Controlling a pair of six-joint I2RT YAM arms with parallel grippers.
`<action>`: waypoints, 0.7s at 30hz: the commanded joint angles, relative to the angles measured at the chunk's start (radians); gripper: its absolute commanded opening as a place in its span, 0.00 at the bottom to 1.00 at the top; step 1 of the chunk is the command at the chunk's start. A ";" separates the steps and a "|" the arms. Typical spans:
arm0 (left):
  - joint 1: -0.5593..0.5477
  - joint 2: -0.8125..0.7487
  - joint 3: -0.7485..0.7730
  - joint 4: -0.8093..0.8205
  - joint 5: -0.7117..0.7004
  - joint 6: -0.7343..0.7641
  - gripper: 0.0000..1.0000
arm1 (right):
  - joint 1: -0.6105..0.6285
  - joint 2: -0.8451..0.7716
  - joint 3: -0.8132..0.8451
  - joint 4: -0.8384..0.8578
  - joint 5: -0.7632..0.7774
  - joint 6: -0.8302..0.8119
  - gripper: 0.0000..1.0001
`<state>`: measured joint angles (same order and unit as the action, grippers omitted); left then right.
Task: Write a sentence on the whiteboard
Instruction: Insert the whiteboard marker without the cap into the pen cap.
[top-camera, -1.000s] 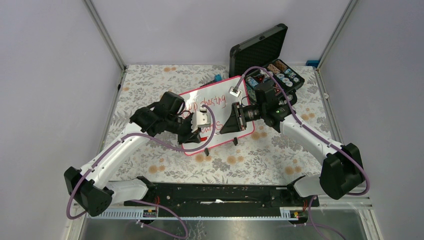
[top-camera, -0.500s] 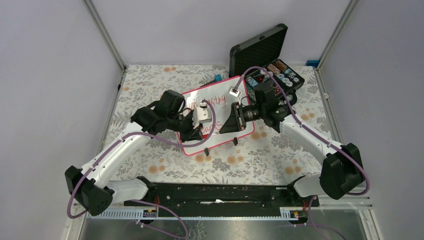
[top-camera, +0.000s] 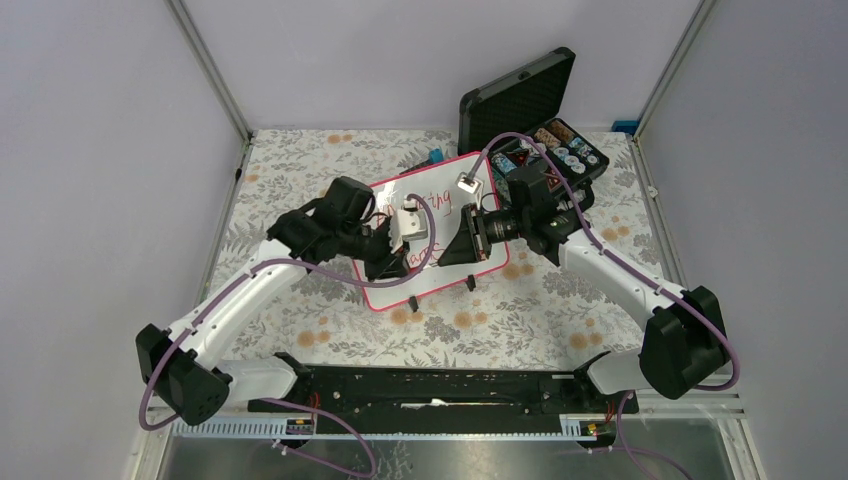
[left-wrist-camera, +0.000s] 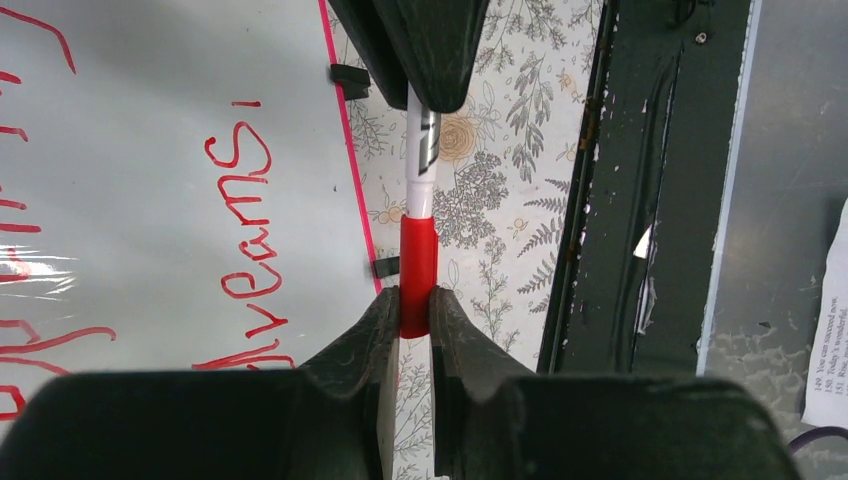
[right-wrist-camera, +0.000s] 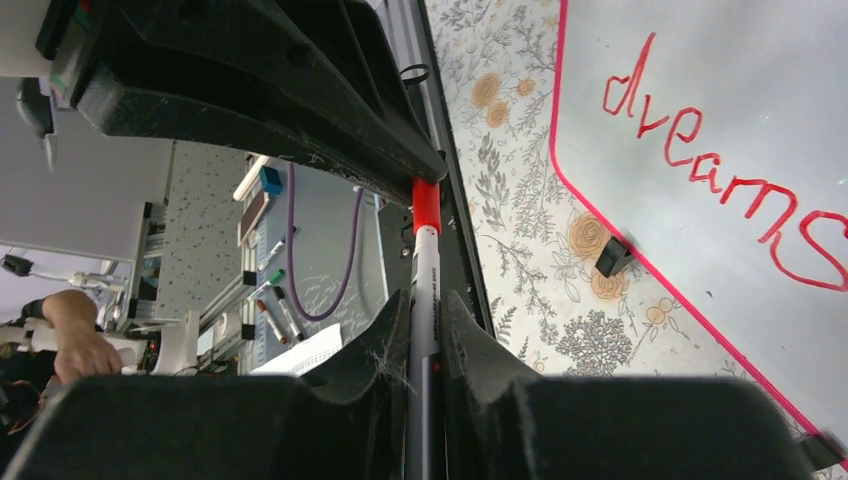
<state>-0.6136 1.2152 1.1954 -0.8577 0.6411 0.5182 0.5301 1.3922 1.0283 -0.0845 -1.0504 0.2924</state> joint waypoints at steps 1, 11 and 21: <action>0.006 0.023 0.055 0.096 0.018 -0.059 0.00 | 0.020 0.005 0.037 0.010 0.038 -0.011 0.00; 0.007 0.082 0.135 0.134 0.052 -0.104 0.00 | 0.027 0.046 -0.001 0.131 0.032 0.050 0.00; -0.037 0.124 0.200 0.100 -0.037 -0.049 0.00 | 0.028 0.112 -0.141 0.503 -0.021 0.288 0.00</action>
<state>-0.6067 1.3441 1.3224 -0.9344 0.5777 0.4553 0.5331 1.4559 0.9409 0.2260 -1.0409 0.4519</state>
